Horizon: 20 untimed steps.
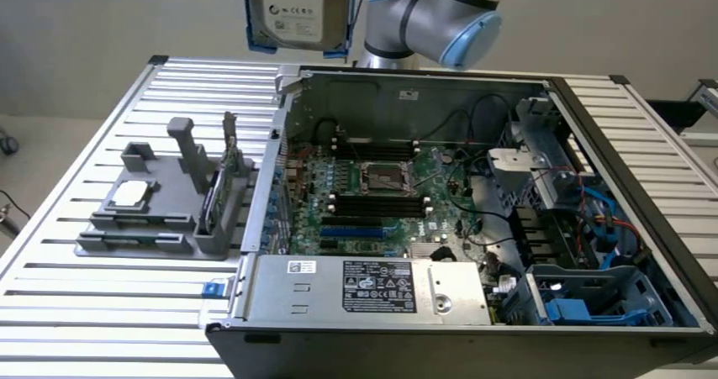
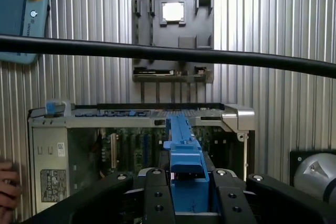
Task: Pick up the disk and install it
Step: 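Pick up the disk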
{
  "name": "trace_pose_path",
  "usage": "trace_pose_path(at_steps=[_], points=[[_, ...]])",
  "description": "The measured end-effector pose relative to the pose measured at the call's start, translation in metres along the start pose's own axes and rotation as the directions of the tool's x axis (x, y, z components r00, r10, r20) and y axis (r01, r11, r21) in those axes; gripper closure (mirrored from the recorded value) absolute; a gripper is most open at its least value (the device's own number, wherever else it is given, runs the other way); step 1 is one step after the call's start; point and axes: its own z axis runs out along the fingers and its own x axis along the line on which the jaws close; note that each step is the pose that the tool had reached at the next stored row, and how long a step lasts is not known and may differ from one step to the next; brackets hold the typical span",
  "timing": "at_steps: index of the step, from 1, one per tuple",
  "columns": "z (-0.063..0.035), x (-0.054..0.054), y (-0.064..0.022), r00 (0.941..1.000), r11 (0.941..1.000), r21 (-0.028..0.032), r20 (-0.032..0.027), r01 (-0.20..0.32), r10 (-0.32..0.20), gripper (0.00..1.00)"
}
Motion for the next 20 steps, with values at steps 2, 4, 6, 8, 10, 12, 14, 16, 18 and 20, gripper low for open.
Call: trace_pose_path(at_steps=[2, 4, 6, 8, 10, 12, 14, 16, 18, 20], points=[[-0.0003, 0.004, -0.0085, 1.0000, 1.0000, -0.0024, -0.0001, 0.000, 0.000, 0.67], [-0.0003, 0.009, -0.0134, 1.0000, 1.0000, -0.0036, 0.0000, 0.000, 0.000, 0.67], [-0.0003, 0.013, -0.0181, 1.0000, 1.0000, -0.0046, 0.0008, 0.000, 0.000, 0.67], [-0.0005, 0.017, -0.0249, 1.0000, 1.0000, -0.0048, 0.0015, 0.000, 0.000, 0.67], [-0.0007, 0.020, -0.0322, 1.0000, 1.0000, -0.0048, 0.0022, 0.000, 0.000, 0.67], [-0.0009, 0.024, -0.0402, 1.0000, 1.0000, -0.0048, 0.0028, 0.000, 0.000, 0.67], [-0.0013, 0.027, -0.0489, 1.0000, 1.0000, -0.0049, 0.0033, 0.000, 0.000, 0.67], [-0.0016, 0.031, -0.0579, 1.0000, 1.0000, -0.0048, 0.0040, 0.001, 0.000, 0.67], [-0.0021, 0.033, -0.0670, 1.0000, 1.0000, -0.0048, 0.0054, 0.001, 0.000, 0.67], [-0.0026, 0.035, -0.0761, 1.0000, 1.0000, -0.0049, 0.0091, 0.001, -0.001, 0.67]])
